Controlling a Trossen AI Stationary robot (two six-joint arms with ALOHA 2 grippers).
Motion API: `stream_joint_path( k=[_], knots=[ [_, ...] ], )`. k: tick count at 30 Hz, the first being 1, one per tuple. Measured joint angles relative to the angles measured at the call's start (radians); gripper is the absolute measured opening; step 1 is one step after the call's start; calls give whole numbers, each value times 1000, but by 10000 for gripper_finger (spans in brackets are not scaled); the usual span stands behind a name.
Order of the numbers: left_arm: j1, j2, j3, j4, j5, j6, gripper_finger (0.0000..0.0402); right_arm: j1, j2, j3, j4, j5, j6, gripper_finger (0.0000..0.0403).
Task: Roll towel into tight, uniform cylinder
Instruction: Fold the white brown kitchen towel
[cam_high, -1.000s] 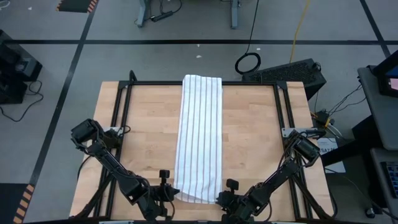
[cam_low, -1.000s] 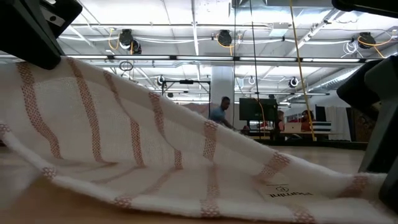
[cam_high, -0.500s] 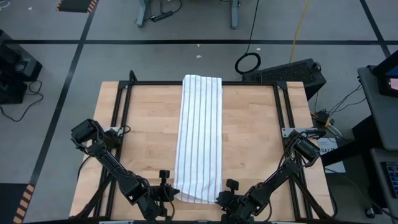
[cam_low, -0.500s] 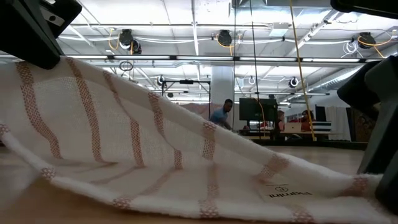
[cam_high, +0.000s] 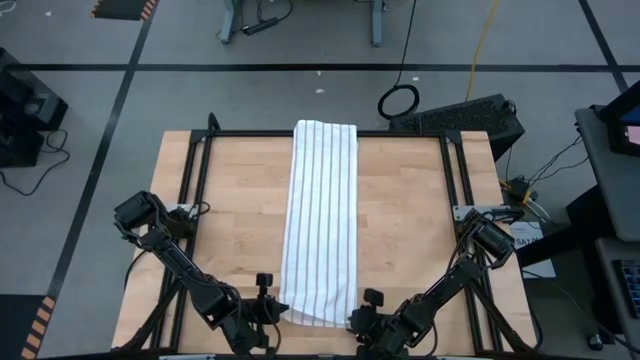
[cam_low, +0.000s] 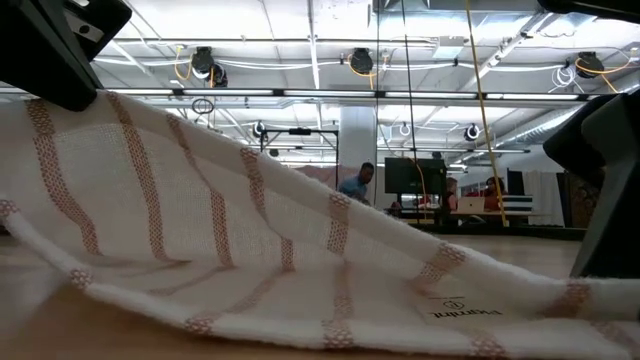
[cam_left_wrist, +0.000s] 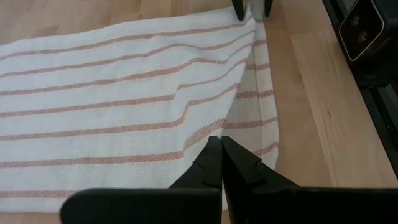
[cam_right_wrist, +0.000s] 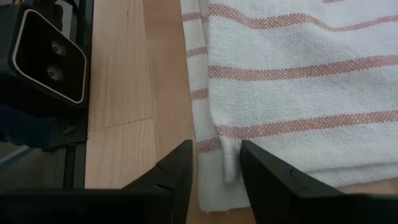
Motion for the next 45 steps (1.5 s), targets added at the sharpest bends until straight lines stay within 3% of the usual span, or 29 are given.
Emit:
stream_joint_path(
  k=[4, 20, 24, 31, 34, 38, 45],
  knots=[
    [0, 0, 0, 0, 0, 0, 2, 0, 0, 0, 0, -19, 1, 119],
    [0, 0, 0, -2, 0, 5, 2, -3, -59, 0, -54, -83, -17, 4],
    [0, 0, 0, -2, 0, 5, 2, -3, -60, 0, -52, -80, -23, 27],
    [0, 0, 0, -2, 0, 5, 2, -3, -58, 0, -50, -79, -27, 131],
    [0, 0, 0, -2, 0, 5, 2, -3, -58, 0, -54, -75, -26, 157],
    [0, 0, 0, -1, 0, 5, 2, -5, -45, 0, -48, -79, -21, 151],
    [0, 0, 0, 1, 0, 5, 2, -9, -26, 0, -45, -97, -18, 88]
  ],
)
